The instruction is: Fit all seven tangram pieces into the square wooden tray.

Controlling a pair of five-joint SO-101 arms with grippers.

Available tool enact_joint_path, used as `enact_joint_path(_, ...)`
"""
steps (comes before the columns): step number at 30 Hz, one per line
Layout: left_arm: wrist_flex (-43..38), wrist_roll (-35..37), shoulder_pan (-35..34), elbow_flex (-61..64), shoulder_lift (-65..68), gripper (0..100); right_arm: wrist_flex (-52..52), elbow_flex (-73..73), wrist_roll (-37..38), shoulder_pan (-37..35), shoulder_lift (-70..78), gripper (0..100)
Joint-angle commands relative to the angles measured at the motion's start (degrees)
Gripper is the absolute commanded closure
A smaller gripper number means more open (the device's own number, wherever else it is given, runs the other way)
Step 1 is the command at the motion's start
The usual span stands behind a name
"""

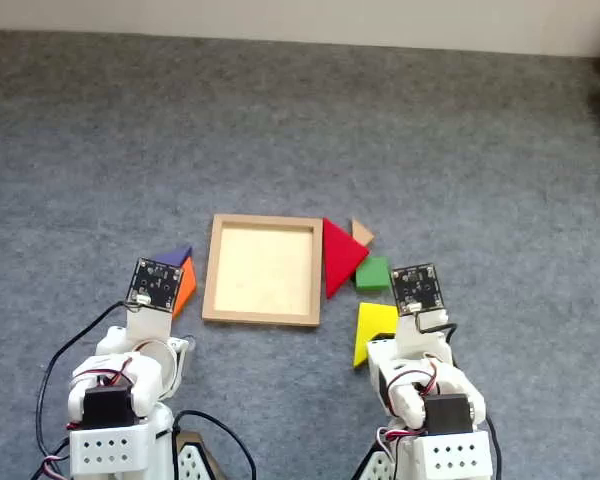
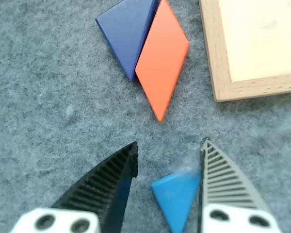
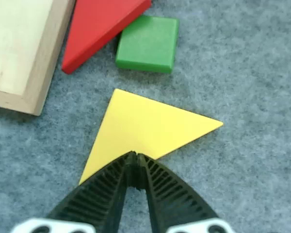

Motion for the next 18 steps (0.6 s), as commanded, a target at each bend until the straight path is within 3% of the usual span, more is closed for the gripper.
enact_joint_path(1,0.35,0.35,-0.31,1.1,-2.42,79,0.22,8.4,0.62,0.66,0.48,99.3)
enact_joint_path(18,0.35,0.35,-0.31,1.1,-2.42,79,0.4,8.4,0.62,0.31,0.48,99.3)
